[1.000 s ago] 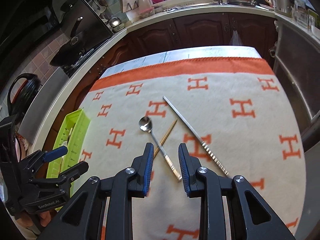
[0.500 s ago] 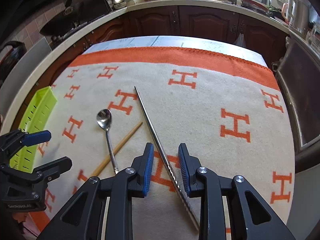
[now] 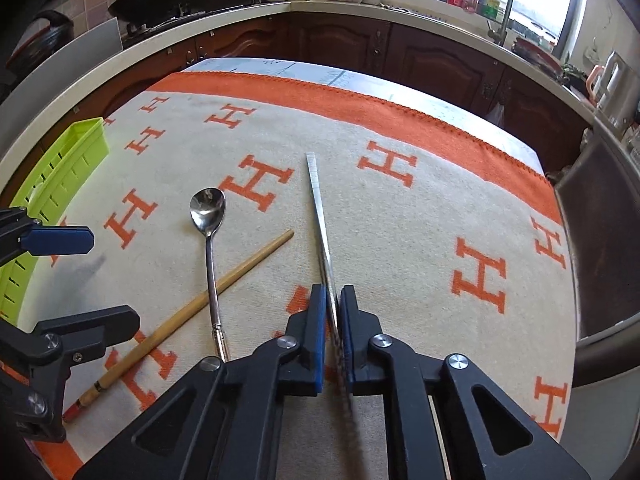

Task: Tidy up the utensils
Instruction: 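Lift the twisted rod with the right tool while the left tool grasps a small silver spoon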

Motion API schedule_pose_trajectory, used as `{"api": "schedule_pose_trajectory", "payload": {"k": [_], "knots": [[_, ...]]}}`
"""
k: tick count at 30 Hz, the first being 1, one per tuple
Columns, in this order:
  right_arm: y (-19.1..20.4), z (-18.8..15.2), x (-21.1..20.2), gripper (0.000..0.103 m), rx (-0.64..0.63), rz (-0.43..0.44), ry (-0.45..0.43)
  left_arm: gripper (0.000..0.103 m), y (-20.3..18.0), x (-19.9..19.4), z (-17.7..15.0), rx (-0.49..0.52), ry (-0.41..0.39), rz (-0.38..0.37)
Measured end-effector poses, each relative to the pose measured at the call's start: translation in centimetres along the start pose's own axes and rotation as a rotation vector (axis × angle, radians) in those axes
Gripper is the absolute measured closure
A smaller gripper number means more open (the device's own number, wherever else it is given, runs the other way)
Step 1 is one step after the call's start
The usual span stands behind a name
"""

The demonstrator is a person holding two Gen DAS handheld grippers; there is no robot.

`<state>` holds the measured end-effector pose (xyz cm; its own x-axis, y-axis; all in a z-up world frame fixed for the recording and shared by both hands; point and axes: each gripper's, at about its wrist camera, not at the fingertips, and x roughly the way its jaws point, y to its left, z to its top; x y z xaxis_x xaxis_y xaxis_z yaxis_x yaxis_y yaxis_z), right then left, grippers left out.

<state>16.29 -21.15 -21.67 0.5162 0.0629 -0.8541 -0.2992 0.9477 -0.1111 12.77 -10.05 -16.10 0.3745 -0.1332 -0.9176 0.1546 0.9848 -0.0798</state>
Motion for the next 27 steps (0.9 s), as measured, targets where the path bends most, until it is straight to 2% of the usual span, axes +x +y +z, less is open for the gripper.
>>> {"api": "schedule_pose_trajectory", "payload": {"k": [3,13,20,22,27], "knots": [[-0.3,-0.2,-0.4,0.098,0.040,0.009,0.006,0.026,0.1,0.0,0.0,-0.009,-0.001,-0.002],[-1.9,-1.7,-2.0,0.098,0.210,0.117,0.011,0.026,0.9,-0.2,0.2,-0.044,-0.009,-0.013],[-2.6,-2.9,-4.1,0.098,0.322,0.168,-0.010,0.026,0.9,-0.4,0.2,-0.049,-0.012,-0.024],[-2.8,-3.1,-4.7,0.098,0.349,0.182,-0.015,0.026,1.1,-0.5,0.3,-0.064,-0.012,-0.057],[-2.9,-4.0,-6.5,0.098,0.389,0.201,-0.041,0.026,2.2,0.0,1.0,-0.173,0.007,-0.199]]}}
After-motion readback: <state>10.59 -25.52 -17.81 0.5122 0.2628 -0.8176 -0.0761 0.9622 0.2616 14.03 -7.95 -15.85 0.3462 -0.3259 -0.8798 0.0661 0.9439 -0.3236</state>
